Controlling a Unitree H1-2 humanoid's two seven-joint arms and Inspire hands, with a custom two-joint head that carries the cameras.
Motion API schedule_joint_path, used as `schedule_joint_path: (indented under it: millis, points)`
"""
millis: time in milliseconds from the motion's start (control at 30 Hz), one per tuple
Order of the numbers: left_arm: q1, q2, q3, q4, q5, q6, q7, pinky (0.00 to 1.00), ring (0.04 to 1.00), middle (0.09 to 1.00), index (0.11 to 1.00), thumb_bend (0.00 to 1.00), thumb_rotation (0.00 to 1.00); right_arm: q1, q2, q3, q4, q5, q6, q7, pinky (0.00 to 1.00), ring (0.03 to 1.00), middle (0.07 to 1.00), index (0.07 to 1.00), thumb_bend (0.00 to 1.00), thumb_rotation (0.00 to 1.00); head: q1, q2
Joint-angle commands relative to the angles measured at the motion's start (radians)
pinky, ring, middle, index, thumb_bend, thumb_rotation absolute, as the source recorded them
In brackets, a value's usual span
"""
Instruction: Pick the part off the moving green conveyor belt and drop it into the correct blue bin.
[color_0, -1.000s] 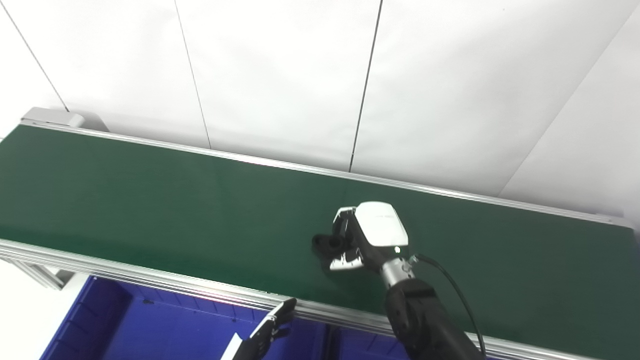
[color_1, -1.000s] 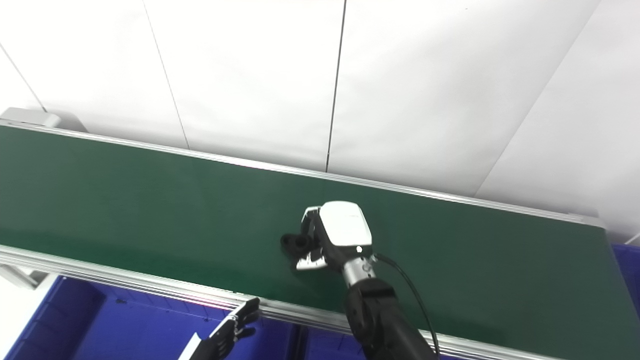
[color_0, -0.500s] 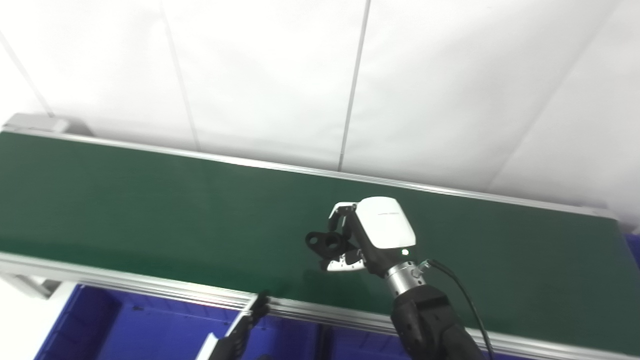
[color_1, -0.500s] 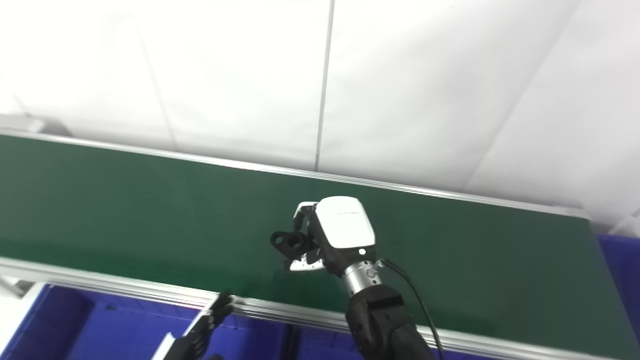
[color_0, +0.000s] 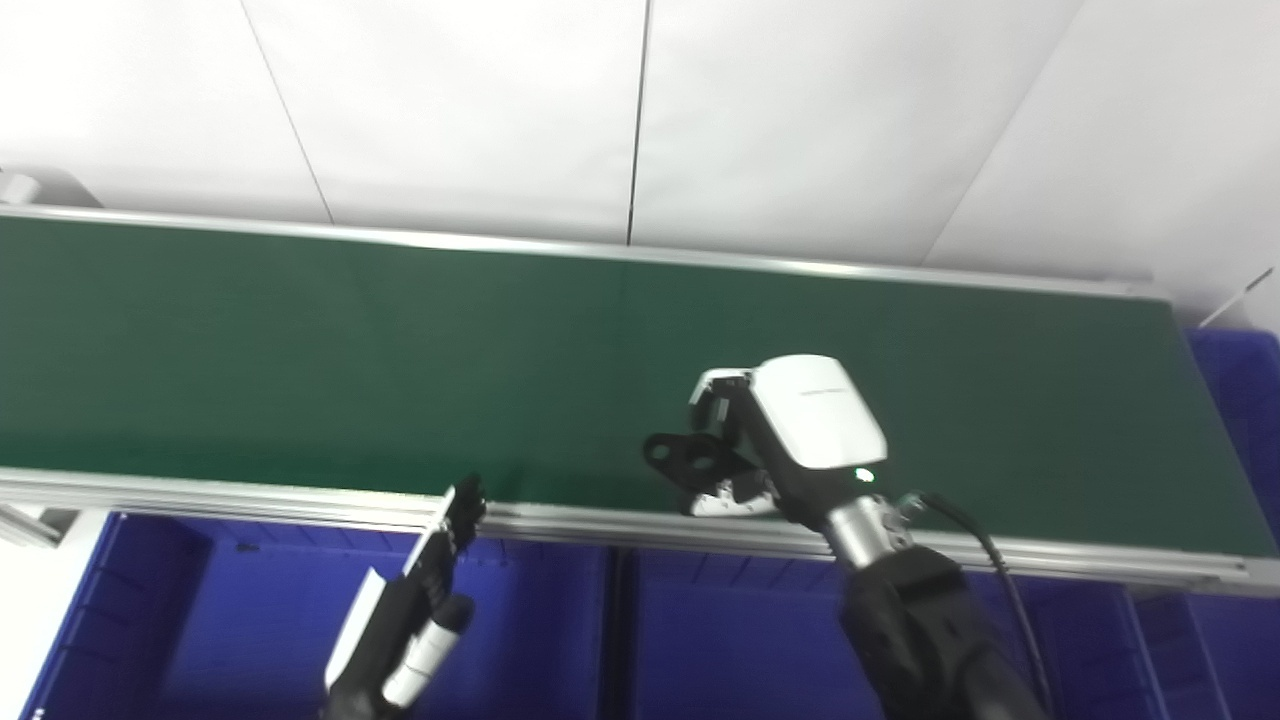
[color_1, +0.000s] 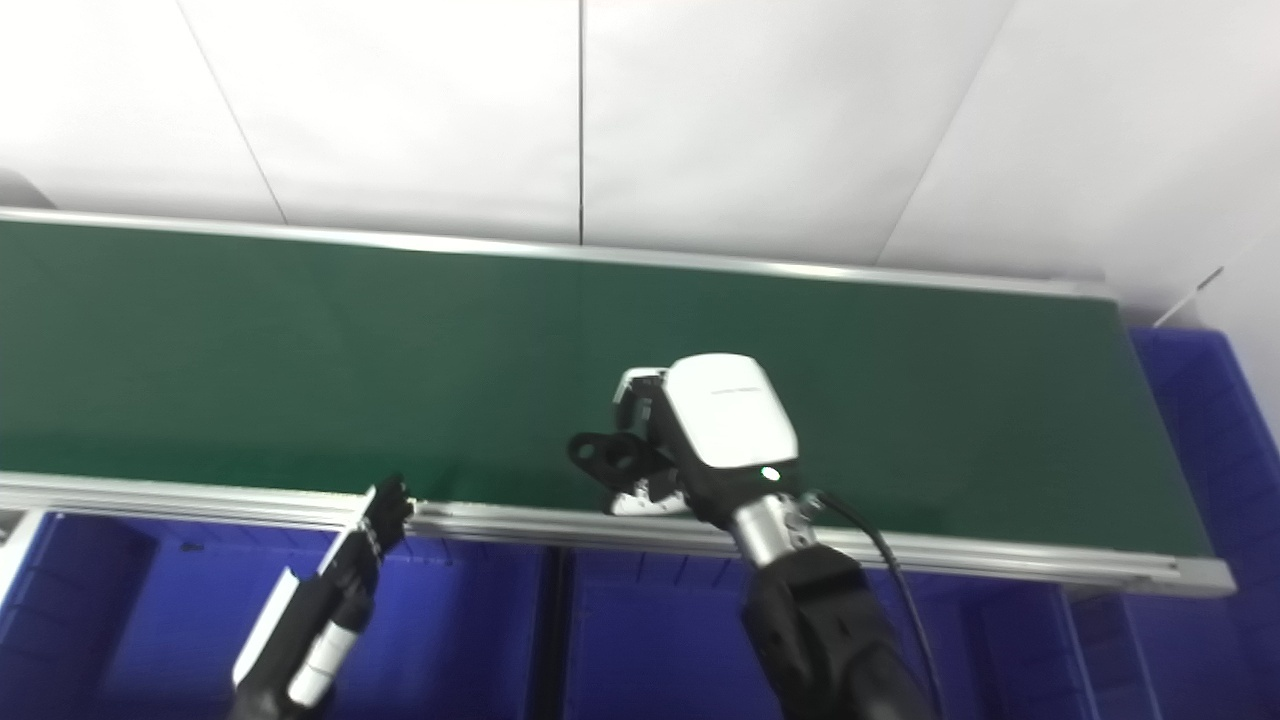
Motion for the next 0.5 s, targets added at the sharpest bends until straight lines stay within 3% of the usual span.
schedule_joint_path:
  millis: [0, 133, 233, 467]
  points:
    - [-0.013, 0.019, 0.012, -0.031, -0.023, -0.004, -0.013, 1.00, 0.976, 0.988, 1.000, 0.68, 0.90, 0.032, 0.021, -0.008, -0.053, -0.041, 0.009, 0.030, 0.13, 0.195, 0.297, 0.487, 0.51, 0.13, -0.002, 0.001]
    - [-0.028, 0.043, 0.027, -0.044, -0.043, 0.018, -0.033, 1.00, 0.968, 0.981, 1.000, 0.69, 0.89, 0.118, 0.052, -0.016, -0.081, -0.101, 0.004, 0.088, 0.19, 0.264, 0.373, 0.488, 0.50, 0.14, -0.035, 0.017]
    - [-0.034, 0.051, 0.036, -0.048, -0.053, 0.026, -0.045, 0.98, 0.964, 0.978, 1.000, 0.68, 0.88, 0.149, 0.066, -0.025, -0.073, -0.125, -0.013, 0.089, 0.22, 0.299, 0.411, 0.488, 0.50, 0.14, -0.048, 0.025]
    - [-0.040, 0.060, 0.048, -0.065, -0.067, 0.057, -0.067, 1.00, 0.966, 0.979, 1.000, 0.65, 0.88, 0.175, 0.073, -0.038, -0.017, -0.168, -0.023, 0.110, 0.18, 0.247, 0.369, 0.492, 0.50, 0.13, -0.044, 0.033]
